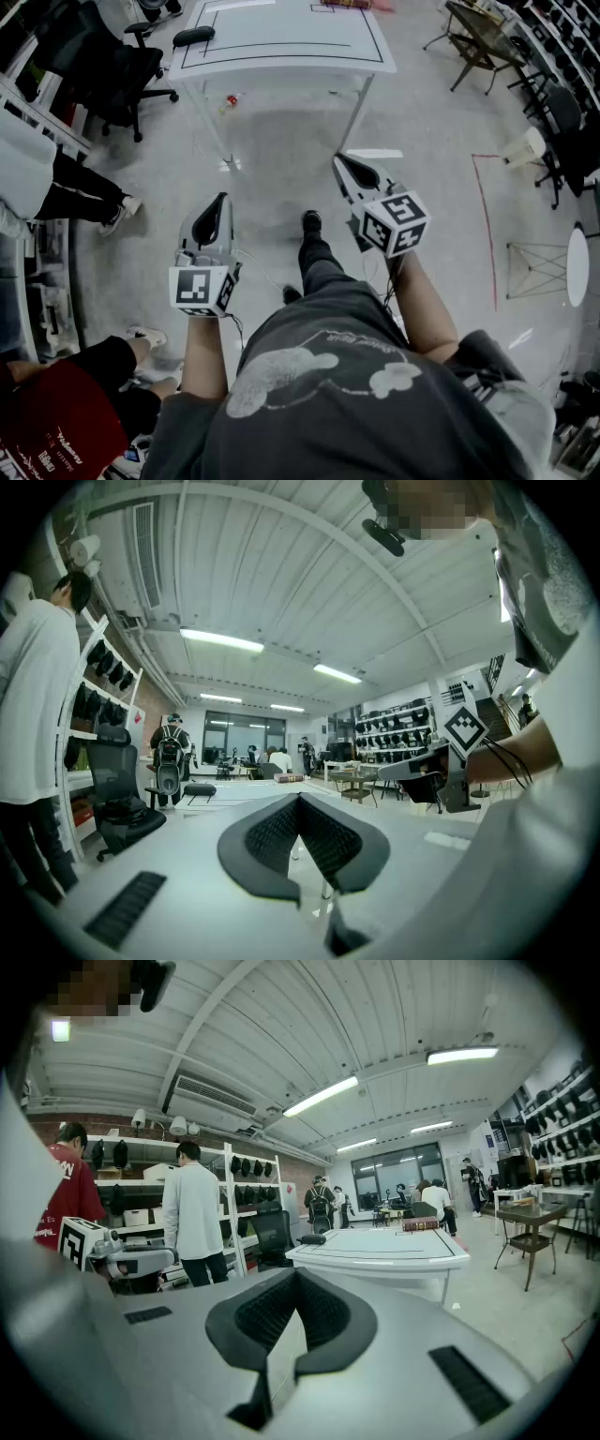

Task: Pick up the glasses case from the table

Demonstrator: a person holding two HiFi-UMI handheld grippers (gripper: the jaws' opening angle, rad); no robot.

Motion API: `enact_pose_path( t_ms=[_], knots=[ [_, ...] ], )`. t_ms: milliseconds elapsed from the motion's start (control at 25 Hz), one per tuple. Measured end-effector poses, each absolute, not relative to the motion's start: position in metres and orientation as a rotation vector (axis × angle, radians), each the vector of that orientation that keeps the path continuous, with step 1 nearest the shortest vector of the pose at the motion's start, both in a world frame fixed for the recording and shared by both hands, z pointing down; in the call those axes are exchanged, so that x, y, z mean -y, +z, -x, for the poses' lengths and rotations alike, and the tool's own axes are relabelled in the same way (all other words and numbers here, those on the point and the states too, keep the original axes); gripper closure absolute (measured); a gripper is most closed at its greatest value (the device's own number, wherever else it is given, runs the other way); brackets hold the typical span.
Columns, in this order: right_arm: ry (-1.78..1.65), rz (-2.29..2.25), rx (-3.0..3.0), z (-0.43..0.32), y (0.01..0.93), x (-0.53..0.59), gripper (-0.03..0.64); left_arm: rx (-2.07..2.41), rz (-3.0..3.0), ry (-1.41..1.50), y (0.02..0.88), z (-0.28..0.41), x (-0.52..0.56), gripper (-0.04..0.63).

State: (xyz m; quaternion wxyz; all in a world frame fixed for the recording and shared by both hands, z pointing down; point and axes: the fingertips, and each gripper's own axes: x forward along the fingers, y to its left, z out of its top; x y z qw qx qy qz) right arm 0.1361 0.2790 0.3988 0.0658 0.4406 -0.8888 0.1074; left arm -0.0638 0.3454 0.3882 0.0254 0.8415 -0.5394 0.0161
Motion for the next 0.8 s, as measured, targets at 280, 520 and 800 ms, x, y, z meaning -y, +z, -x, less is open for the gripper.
enact_pose_path(
  t_ms=[280, 520, 800],
  knots=[
    [0.331, -1.3, 2.684, -0.123, 0.401, -0.278, 0.618, 1.669, -2.611, 0.055, 0.389, 0.072, -0.346, 0.594],
    [0.348, -1.262, 2.668, -0.122, 0.41, -0.277, 0.618, 1.68, -2.598, 0.052, 0.392, 0.074, -0.347, 0.594],
    [0.342, -1.29, 2.692, -0.12, 0.408, -0.26, 0.618, 1.671, -2.59, 0.011, 0.394, 0.076, -0.335, 0.594]
  ],
)
